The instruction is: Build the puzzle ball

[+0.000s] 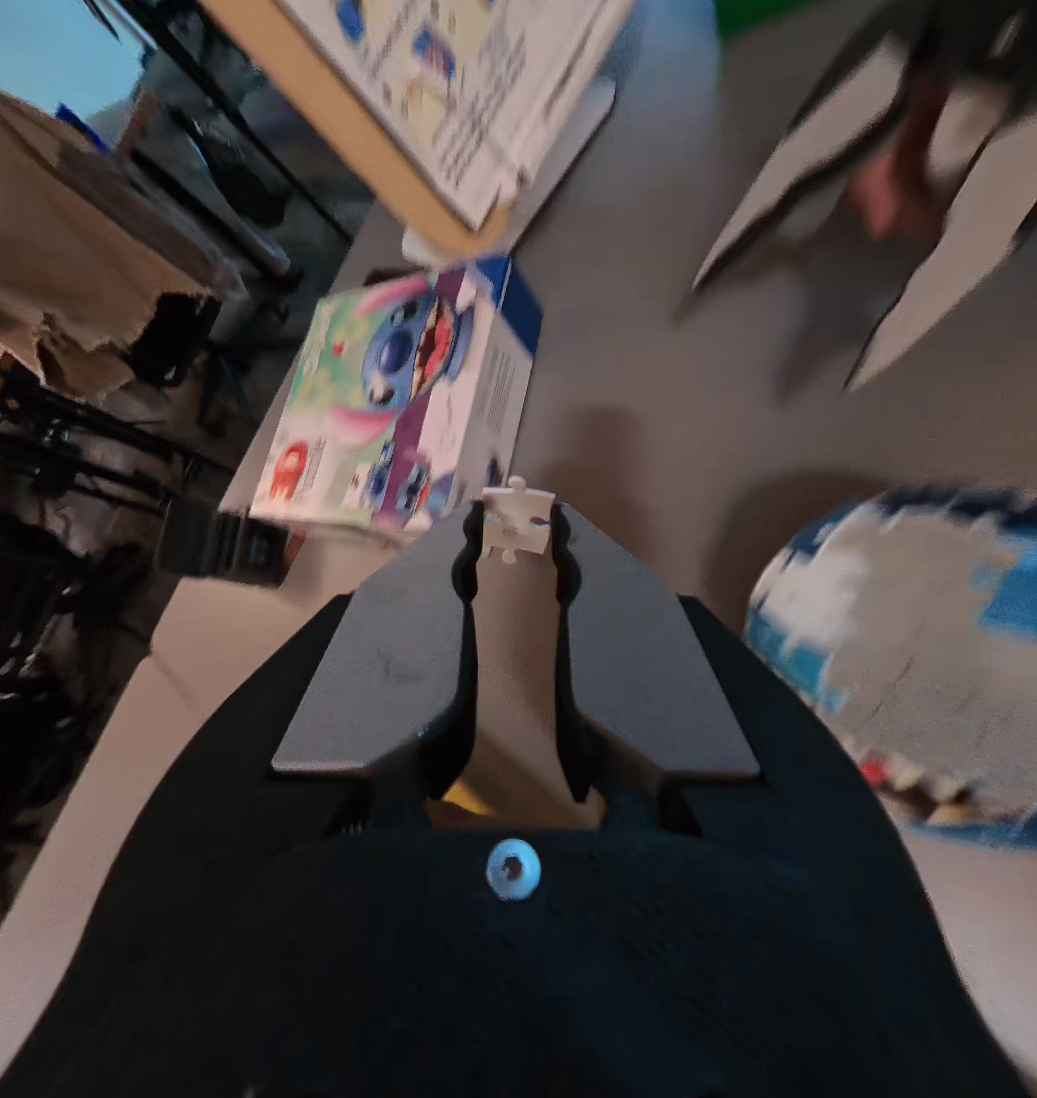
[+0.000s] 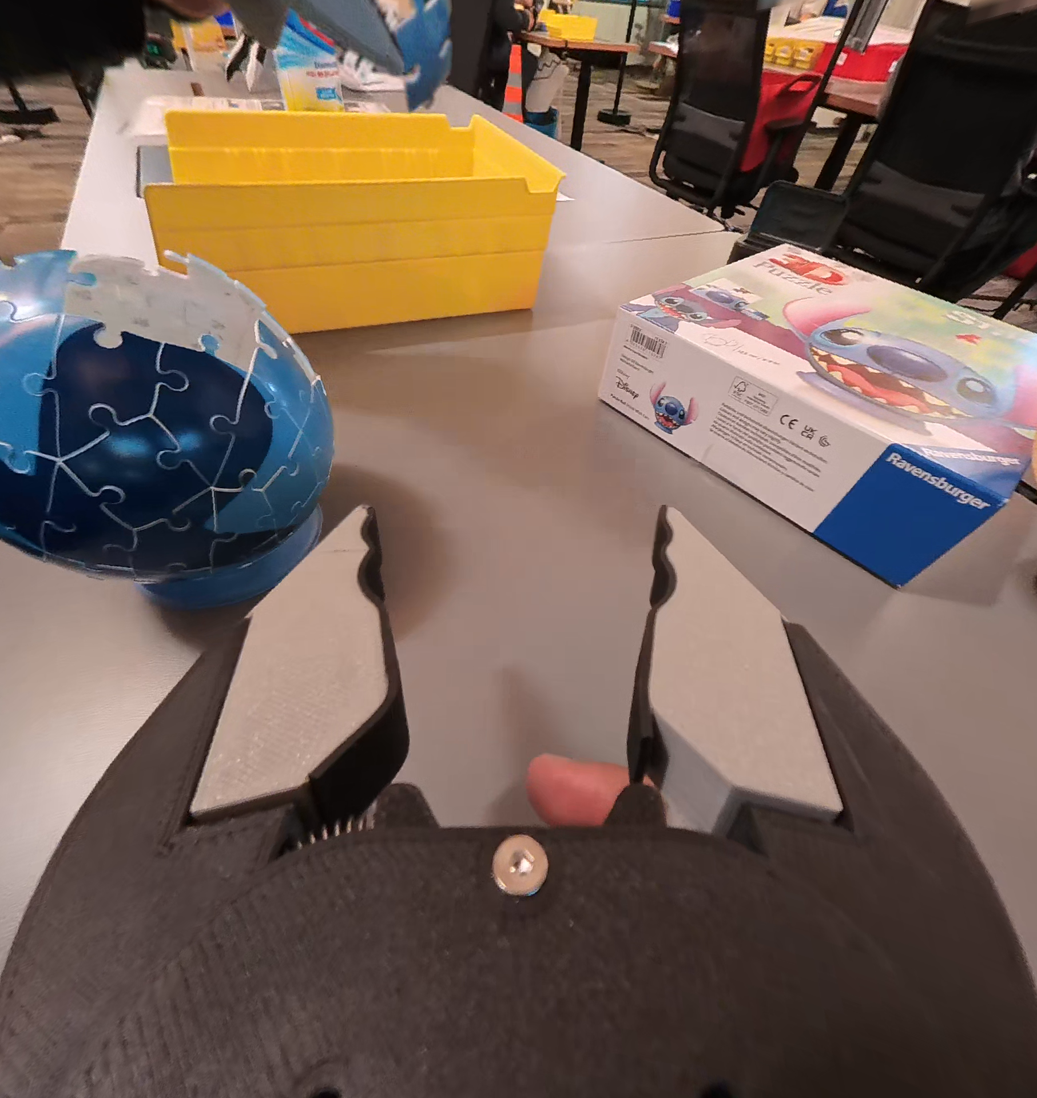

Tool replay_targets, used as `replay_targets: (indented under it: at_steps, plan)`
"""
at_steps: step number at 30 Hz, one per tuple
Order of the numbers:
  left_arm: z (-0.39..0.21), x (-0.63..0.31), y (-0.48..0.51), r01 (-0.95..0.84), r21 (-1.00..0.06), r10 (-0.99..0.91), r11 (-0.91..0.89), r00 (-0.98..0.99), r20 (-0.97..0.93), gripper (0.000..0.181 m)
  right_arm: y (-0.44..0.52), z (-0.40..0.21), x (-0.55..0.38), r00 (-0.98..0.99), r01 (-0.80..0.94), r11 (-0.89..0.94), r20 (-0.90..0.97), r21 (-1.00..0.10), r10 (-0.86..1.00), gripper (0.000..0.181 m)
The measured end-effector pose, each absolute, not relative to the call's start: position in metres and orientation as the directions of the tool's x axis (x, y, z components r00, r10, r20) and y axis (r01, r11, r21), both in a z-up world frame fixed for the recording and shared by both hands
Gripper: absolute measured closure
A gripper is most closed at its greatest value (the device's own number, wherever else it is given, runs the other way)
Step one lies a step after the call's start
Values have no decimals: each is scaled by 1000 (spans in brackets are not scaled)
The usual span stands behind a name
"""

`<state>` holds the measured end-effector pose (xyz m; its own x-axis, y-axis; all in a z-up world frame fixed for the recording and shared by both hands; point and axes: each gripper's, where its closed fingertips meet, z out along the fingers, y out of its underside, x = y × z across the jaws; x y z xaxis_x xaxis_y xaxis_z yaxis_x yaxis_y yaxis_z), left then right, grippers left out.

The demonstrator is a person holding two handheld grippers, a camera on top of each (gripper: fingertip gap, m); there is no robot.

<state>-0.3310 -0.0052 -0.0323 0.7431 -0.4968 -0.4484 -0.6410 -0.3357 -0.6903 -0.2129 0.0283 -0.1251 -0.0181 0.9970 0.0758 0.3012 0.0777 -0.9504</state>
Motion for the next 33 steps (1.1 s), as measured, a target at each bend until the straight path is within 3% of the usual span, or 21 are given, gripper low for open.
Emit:
replay_targets:
  at_steps: [5,7,8,11,14,16,23,27,33]
  plan:
    - [-3,-244,1,-455,-855,-526,-249,805,-275,161,28,-107,-209,4,237,112,116,-965,993,103]
    - [4,-224,-1,-392,-892,-529,-226,818,-226,181,26,-97,-206,9,200,117,122,-973,993,104]
    - [6,-218,-1,-365,-904,-520,-225,829,-205,181,25,-91,-205,15,177,116,121,-977,993,103]
    - [-1,-211,4,-331,-909,-501,-253,848,-169,181,19,-83,-203,-2,134,91,91,-987,996,101]
    - [-32,-220,17,-359,-858,-469,-367,868,-163,181,53,-115,-200,119,337,63,109,-939,987,102]
    - [-40,-229,17,-389,-828,-458,-403,869,-186,181,81,-117,-183,173,380,92,168,-920,970,107]
    - [-3,-252,-39,-388,-876,-366,-287,889,-274,181,191,-109,-79,478,275,-160,-10,-948,879,111]
    - [-3,-271,-75,-272,-935,-308,-229,931,-195,171,212,-136,-63,505,285,-288,-112,-914,856,110]
    - [-37,-314,-97,-128,-967,-171,-218,981,-91,157,234,-168,-100,550,486,-208,112,-849,827,109]
